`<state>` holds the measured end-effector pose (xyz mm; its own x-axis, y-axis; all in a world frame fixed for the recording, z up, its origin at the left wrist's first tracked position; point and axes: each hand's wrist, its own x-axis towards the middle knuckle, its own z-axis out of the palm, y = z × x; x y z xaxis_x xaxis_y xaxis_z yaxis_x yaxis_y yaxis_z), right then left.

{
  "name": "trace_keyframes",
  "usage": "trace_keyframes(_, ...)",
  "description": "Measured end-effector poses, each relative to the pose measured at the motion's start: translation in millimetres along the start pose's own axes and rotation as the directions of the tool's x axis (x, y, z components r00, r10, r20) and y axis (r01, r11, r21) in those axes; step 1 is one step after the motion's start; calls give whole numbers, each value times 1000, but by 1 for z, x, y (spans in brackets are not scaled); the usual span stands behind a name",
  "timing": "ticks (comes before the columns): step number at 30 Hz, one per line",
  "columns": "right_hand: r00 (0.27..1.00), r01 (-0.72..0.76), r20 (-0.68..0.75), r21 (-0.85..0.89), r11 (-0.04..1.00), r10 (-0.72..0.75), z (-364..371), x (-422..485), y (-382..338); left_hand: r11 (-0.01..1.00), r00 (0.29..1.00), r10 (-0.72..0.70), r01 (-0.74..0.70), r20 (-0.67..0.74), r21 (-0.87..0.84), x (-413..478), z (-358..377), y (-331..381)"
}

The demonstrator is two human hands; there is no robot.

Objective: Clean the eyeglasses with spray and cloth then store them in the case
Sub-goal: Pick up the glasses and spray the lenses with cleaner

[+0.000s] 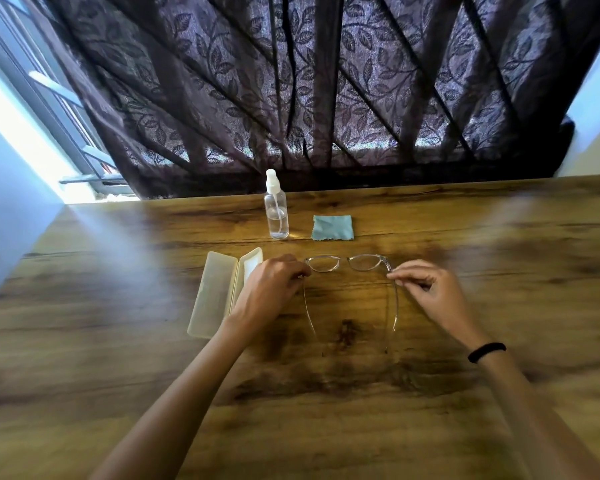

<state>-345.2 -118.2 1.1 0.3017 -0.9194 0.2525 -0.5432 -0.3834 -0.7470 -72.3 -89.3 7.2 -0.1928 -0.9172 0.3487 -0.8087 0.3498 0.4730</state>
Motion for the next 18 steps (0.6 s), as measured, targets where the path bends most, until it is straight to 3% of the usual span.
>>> trace_keyframes(10,999,14,-33,3,1000,-14,-4,0,-7,998,998,40,-42,-53,-40,-7,-10,-1)
trace_keyframes(14,995,46,-90,-2,999,-46,-6,29,-25,994,958,-90,68,-272,-89,13,-31,-17)
trace_keyframes(18,988,133,-81,-29,991,-135,14,77,-52,946,845,-305,215,-440,-243,42,-47,-35)
